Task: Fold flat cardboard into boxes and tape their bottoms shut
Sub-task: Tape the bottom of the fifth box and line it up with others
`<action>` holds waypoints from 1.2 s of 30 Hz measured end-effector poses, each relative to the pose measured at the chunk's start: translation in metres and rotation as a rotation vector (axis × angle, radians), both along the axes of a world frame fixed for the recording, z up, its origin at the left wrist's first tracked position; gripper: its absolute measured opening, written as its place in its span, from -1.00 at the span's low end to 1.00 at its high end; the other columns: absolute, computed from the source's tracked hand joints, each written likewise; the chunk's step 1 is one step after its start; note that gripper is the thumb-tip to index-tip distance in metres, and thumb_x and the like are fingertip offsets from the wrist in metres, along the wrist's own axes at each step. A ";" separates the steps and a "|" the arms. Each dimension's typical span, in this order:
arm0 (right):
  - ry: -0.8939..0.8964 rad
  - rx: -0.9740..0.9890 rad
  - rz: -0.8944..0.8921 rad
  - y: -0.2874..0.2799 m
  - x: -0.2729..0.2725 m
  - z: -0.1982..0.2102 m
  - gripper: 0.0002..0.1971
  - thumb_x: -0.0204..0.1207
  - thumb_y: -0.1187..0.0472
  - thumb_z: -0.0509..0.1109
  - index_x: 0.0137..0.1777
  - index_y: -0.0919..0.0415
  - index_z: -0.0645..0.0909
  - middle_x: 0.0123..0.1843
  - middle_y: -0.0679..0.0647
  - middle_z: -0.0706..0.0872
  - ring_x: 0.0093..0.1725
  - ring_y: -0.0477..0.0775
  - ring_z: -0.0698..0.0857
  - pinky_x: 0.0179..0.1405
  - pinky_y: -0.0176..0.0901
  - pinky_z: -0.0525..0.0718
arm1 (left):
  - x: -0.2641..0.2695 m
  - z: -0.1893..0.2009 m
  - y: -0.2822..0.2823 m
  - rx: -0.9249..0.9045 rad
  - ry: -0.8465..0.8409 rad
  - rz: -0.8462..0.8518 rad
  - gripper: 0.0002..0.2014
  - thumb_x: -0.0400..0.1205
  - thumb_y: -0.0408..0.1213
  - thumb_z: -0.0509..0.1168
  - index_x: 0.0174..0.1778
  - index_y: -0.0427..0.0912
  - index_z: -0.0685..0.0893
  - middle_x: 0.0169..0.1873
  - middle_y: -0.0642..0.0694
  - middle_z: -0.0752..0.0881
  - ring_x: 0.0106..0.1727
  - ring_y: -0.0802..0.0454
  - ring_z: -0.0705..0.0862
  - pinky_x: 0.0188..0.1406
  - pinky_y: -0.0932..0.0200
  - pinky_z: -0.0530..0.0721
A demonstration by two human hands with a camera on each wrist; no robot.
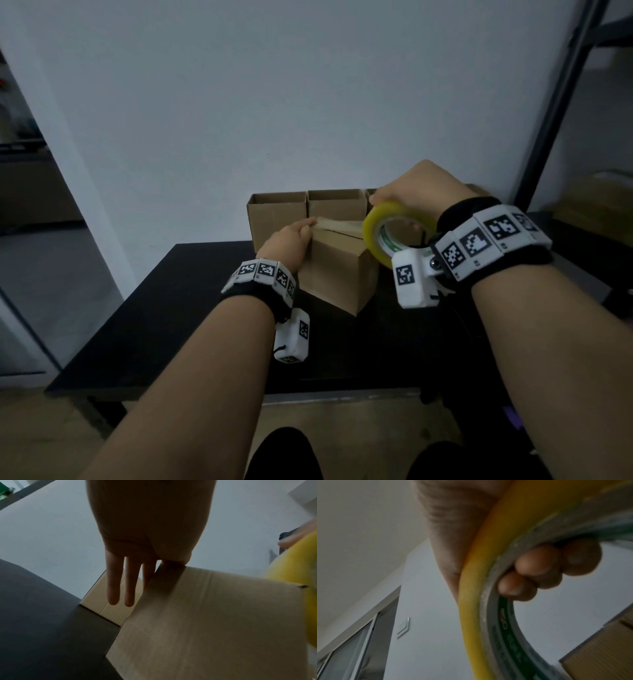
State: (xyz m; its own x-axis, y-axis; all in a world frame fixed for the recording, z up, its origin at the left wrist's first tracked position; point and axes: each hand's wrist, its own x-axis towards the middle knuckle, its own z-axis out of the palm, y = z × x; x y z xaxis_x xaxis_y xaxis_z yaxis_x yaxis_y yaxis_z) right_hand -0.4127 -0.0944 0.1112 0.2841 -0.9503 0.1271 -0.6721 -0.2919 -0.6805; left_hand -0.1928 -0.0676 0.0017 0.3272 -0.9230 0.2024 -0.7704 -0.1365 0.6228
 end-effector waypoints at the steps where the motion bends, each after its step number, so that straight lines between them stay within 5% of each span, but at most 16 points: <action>1: 0.025 0.015 -0.005 0.001 -0.003 -0.001 -0.66 0.35 -0.03 0.55 -0.18 0.29 0.73 -0.37 0.22 0.74 -0.45 0.21 0.72 -0.48 -0.14 0.61 | 0.000 0.000 0.000 -0.003 0.000 0.006 -0.58 0.75 -0.07 -0.10 0.50 0.30 0.40 0.37 -0.12 0.61 0.29 -0.13 0.61 0.29 -0.04 0.57; 11: 0.051 0.187 -0.081 0.000 -0.021 -0.032 -0.63 0.48 -0.05 0.50 -0.25 0.31 0.66 -0.49 0.17 0.64 -0.62 0.07 0.56 -0.65 -0.31 0.49 | -0.003 0.000 0.001 -0.018 -0.009 0.021 -0.57 0.75 -0.09 -0.11 0.51 0.25 0.40 0.39 -0.12 0.60 0.32 -0.13 0.60 0.34 -0.08 0.54; 23: 0.044 0.286 -0.071 -0.002 -0.015 -0.076 -0.65 0.42 -0.01 0.53 -0.24 0.35 0.72 -0.50 0.19 0.67 -0.54 0.15 0.63 -0.51 -0.19 0.55 | -0.010 0.003 -0.002 -0.011 -0.063 0.030 -0.55 0.76 -0.14 -0.11 0.57 0.10 0.38 0.42 -0.16 0.58 0.34 -0.13 0.58 0.29 0.01 0.52; 27: 0.084 0.273 -0.073 -0.001 -0.008 -0.074 -0.65 0.40 -0.01 0.52 -0.19 0.34 0.71 -0.43 0.21 0.71 -0.53 0.15 0.65 -0.49 -0.19 0.57 | -0.014 0.010 -0.001 -0.131 -0.255 0.007 -0.58 0.76 -0.24 -0.01 0.56 -0.10 0.44 0.56 -0.11 0.41 0.58 -0.08 0.35 0.56 0.03 0.31; 36: 0.064 0.254 -0.056 -0.004 -0.007 -0.077 -0.67 0.35 0.00 0.53 -0.17 0.32 0.73 -0.28 0.25 0.79 -0.40 0.19 0.72 -0.39 -0.08 0.62 | -0.039 0.012 0.010 -0.125 -0.366 -0.214 -0.60 0.77 -0.01 0.01 0.44 0.01 0.56 0.48 0.03 0.51 0.50 0.03 0.43 0.50 0.08 0.24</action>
